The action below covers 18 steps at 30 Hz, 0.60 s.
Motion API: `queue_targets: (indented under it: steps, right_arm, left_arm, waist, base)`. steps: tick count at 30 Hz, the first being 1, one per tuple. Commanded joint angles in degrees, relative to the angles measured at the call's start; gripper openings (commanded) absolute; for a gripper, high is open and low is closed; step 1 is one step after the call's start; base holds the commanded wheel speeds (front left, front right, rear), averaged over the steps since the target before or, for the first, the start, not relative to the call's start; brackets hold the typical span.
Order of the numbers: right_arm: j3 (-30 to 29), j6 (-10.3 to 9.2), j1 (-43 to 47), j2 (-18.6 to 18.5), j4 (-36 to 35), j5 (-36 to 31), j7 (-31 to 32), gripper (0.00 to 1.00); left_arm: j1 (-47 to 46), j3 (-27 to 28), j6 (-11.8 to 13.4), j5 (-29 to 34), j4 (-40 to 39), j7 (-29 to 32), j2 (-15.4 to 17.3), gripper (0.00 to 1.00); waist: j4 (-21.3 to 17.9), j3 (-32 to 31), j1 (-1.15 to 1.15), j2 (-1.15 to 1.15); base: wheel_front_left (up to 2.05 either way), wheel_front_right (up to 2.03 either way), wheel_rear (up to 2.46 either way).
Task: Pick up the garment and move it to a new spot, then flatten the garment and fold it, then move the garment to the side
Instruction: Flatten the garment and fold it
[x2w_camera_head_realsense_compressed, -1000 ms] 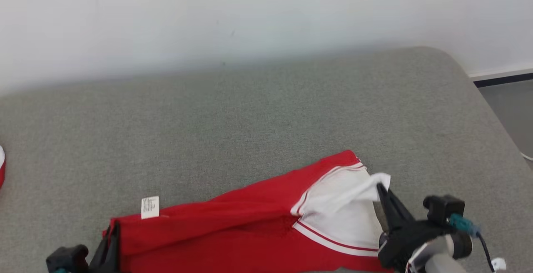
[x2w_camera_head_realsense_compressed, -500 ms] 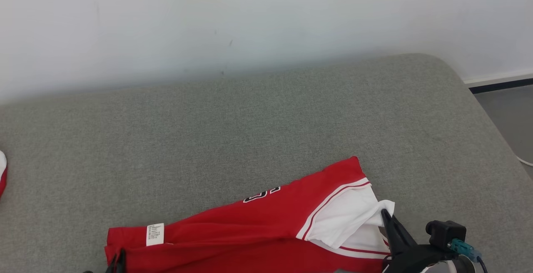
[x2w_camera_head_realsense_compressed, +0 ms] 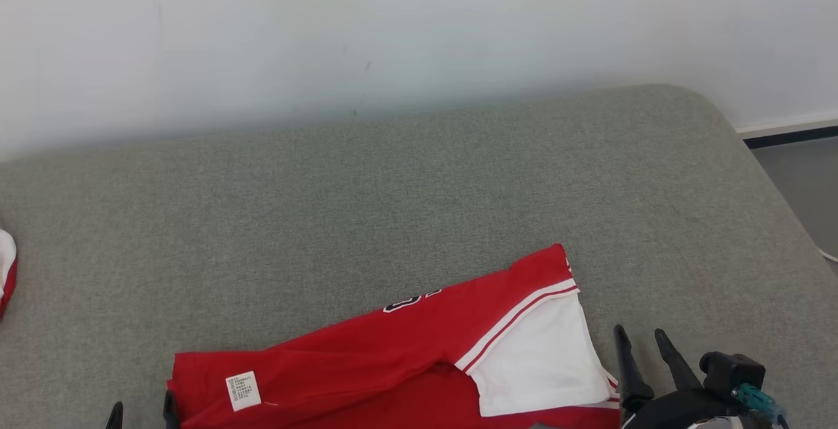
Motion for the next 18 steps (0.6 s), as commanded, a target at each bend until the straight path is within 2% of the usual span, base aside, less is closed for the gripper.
queue_targets:
  steps: [1, 8, 18]
  right_arm:
    - [0.0, -0.14, 0.2, 0.8, -0.3, -0.7, -0.5, 1.00]
    - [-0.9, -0.14, -1.0, 2.6, 0.1, -3.3, -0.8, 1.00]
    - [-2.6, -0.14, -2.3, 3.7, 2.6, -5.9, -1.0, 1.00]
  left_arm:
    - [1.0, 0.5, 0.1, 0.8, -0.8, -0.2, -0.7, 1.00]
    - [3.0, 2.8, 0.2, 4.6, -5.2, -0.2, -2.6, 1.00]
    - [2.9, 2.8, -0.4, 5.5, -6.4, -0.2, -3.7, 1.00]
  waist:
    - [0.1, 0.0, 0.00, 0.00]
    - [1.4, -0.3, 0.00, 0.00]
    - [4.3, 1.0, 0.00, 0.00]
  base:
    - [0.00, 0.00, 0.00]
    - [0.00, 0.00, 0.00]
    - [0.00, 0.00, 0.00]
